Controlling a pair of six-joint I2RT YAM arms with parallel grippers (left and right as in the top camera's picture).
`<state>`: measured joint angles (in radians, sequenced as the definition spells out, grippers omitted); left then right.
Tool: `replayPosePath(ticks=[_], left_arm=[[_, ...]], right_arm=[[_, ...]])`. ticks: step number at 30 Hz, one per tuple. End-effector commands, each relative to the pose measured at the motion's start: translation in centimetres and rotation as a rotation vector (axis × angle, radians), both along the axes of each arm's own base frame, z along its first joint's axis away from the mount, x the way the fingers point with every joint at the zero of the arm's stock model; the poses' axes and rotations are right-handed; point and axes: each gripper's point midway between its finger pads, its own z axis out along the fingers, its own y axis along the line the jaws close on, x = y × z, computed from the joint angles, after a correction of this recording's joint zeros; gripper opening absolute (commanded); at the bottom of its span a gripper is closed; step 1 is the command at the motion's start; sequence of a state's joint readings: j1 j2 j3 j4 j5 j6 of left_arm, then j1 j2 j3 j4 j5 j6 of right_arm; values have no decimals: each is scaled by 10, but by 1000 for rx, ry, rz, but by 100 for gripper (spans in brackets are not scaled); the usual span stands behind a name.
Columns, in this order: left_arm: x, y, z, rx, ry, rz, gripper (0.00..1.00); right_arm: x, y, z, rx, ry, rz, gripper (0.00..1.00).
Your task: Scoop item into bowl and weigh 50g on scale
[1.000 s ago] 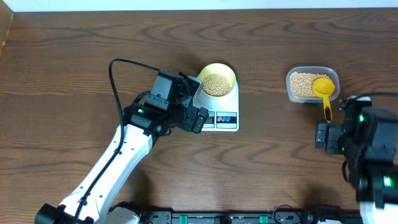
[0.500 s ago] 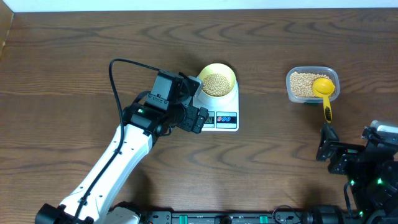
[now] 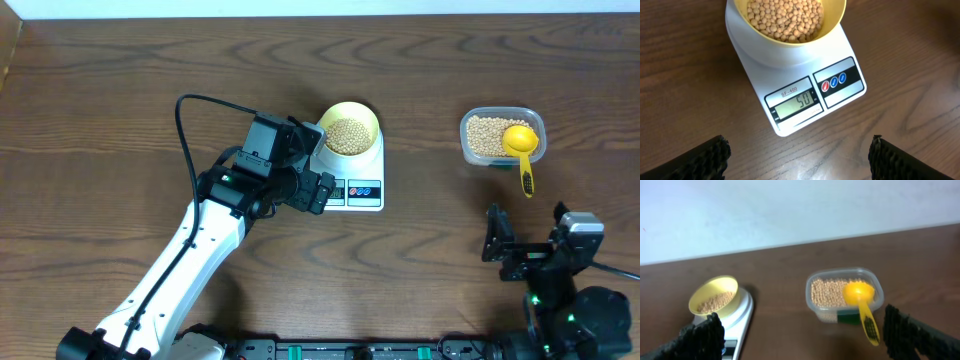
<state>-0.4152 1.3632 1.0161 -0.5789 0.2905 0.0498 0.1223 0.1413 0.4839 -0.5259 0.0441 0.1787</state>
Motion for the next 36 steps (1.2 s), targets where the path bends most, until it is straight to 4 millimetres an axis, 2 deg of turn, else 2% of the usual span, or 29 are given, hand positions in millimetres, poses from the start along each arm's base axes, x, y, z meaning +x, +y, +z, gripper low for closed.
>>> replayPosePath(ticks=[1, 14, 22, 26, 36], left_arm=[[1, -3, 8, -16, -18, -11, 90], [1, -3, 8, -16, -18, -11, 90], [1, -3, 8, -16, -18, -11, 90], [1, -3, 8, -16, -18, -11, 90], [1, -3, 8, -16, -18, -11, 90]], right_arm=[[5, 1, -16, 1, -31, -1, 99], [29, -3, -66, 10, -106, -28, 99], [34, -13, -77, 5, -123, -71, 99], [34, -23, -76, -11, -128, -109, 99], [36, -23, -83, -15, -130, -112, 99]])
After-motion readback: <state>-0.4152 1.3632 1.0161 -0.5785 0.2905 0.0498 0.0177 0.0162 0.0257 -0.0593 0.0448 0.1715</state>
